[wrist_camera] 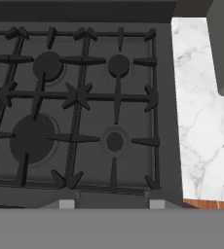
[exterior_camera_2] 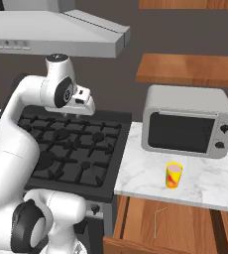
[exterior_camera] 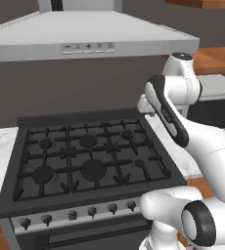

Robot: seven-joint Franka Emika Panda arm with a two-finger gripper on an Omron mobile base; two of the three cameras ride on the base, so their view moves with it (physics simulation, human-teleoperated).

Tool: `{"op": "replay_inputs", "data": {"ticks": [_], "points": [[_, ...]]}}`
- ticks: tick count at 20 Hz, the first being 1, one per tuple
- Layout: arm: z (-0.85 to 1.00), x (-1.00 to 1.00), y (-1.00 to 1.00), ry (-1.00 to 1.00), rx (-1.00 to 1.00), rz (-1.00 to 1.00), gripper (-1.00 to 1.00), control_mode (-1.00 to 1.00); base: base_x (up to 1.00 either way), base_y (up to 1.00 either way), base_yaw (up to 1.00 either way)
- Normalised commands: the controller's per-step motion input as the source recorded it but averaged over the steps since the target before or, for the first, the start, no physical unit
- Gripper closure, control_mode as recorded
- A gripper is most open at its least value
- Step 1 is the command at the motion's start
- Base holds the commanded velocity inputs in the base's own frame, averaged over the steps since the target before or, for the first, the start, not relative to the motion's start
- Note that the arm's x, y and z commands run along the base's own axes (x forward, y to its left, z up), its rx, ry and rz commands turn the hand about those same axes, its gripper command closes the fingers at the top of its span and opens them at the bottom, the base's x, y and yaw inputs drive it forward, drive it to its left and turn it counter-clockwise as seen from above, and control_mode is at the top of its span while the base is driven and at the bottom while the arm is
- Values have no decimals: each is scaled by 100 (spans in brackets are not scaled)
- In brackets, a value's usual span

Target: Pick up the straw from the right drawer and put it inside the smoothie cup.

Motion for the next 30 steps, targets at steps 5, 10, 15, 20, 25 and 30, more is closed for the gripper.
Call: {"op": "replay_inputs", "data": {"ticks": [5, 10, 15, 20, 25, 30], "points": [[-4, -19, 0, 0, 0, 0, -100, -100, 0, 0, 0], [-24, -36, 0, 0, 0, 0, -100, -100, 0, 0, 0], [-30, -30, 0, 0, -2, 0, -100, -100, 0, 0, 0], [-32, -14, 1, 0, -1, 0, -100, -100, 0, 0, 0], [-12, -7, 3, 3, -2, 0, -100, 100, -5, 2, 0], [0, 0, 0, 0, 0, 0, -100, 100, -43, 6, 0]]}}
